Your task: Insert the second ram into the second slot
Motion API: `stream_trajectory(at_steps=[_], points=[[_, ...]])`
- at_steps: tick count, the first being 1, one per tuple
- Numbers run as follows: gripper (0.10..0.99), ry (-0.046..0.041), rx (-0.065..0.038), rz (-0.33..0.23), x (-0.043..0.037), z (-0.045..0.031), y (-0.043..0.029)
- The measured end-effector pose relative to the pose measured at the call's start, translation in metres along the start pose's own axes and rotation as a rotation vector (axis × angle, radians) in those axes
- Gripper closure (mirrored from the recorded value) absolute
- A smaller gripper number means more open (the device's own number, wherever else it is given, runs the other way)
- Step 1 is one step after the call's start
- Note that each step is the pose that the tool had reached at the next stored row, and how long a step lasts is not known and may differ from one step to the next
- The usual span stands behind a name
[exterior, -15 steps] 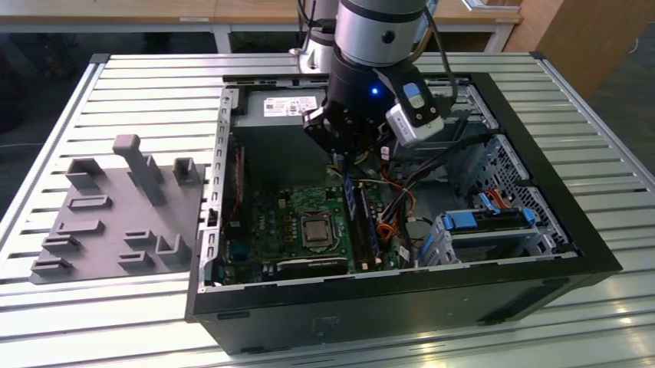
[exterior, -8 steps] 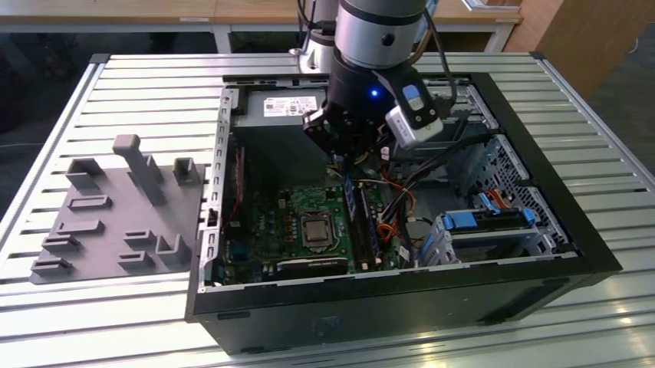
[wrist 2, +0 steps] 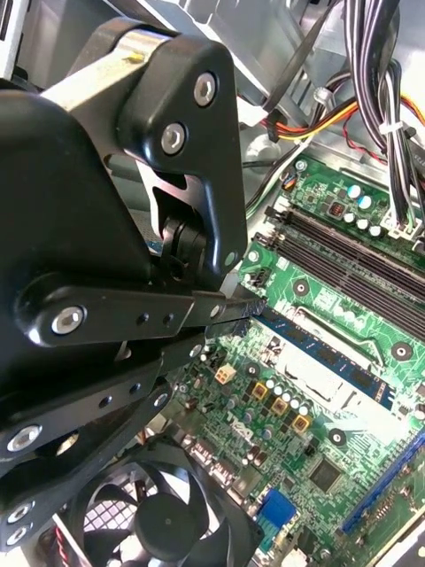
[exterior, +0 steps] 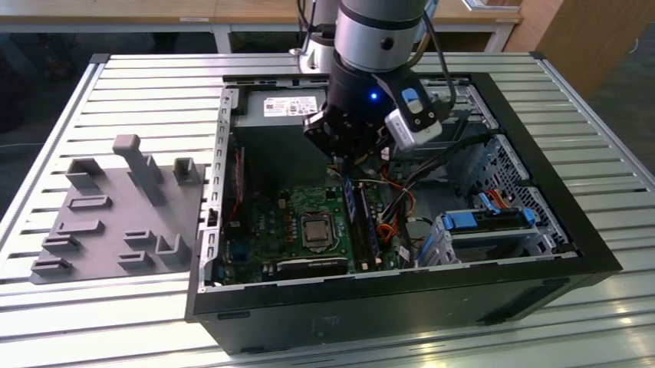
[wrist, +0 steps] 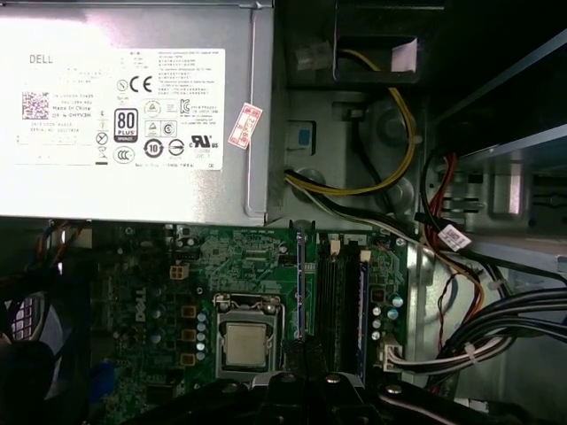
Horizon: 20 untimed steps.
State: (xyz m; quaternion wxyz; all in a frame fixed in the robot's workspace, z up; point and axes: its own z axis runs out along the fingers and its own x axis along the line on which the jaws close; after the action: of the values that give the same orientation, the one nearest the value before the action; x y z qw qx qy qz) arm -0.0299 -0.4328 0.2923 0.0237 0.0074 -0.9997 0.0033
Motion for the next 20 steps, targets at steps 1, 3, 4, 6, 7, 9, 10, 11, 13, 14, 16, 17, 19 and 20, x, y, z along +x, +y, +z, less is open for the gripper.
stream_trajectory(at_steps=[1,3,4,6,7,9,10,11,13,14,16,17,19,20], points=[[0.973,-0.0001,0.000,0.000,0.0000,0.0005,0.0000],[0.973,-0.0002,0.000,0.000,-0.0001,0.0015,0.0000],[0.973,-0.0002,0.000,0.000,-0.0001,0.0018,0.0000],[0.973,-0.0002,0.000,0.000,-0.0001,0.0024,0.0000],[0.973,-0.0002,0.000,0.000,-0.0001,0.0030,0.0000],[0.973,-0.0002,0.000,0.000,-0.0002,0.0035,0.0000],[0.973,-0.0002,0.000,0.000,-0.0002,0.0038,0.0000],[0.973,-0.0002,0.000,0.000,-0.0002,0.0040,0.0000],[0.973,-0.0002,0.000,0.000,-0.0002,0.0045,0.0000],[0.973,-0.0002,0.000,0.000,-0.0002,0.0048,0.0000],[0.973,-0.0003,0.000,0.000,-0.0003,0.0054,0.0000],[0.973,-0.0002,0.000,0.000,-0.0003,0.0056,0.0000],[0.973,-0.0002,0.000,0.000,-0.0003,0.0061,0.0000],[0.973,-0.0002,0.000,0.000,-0.0003,0.0064,0.0000]])
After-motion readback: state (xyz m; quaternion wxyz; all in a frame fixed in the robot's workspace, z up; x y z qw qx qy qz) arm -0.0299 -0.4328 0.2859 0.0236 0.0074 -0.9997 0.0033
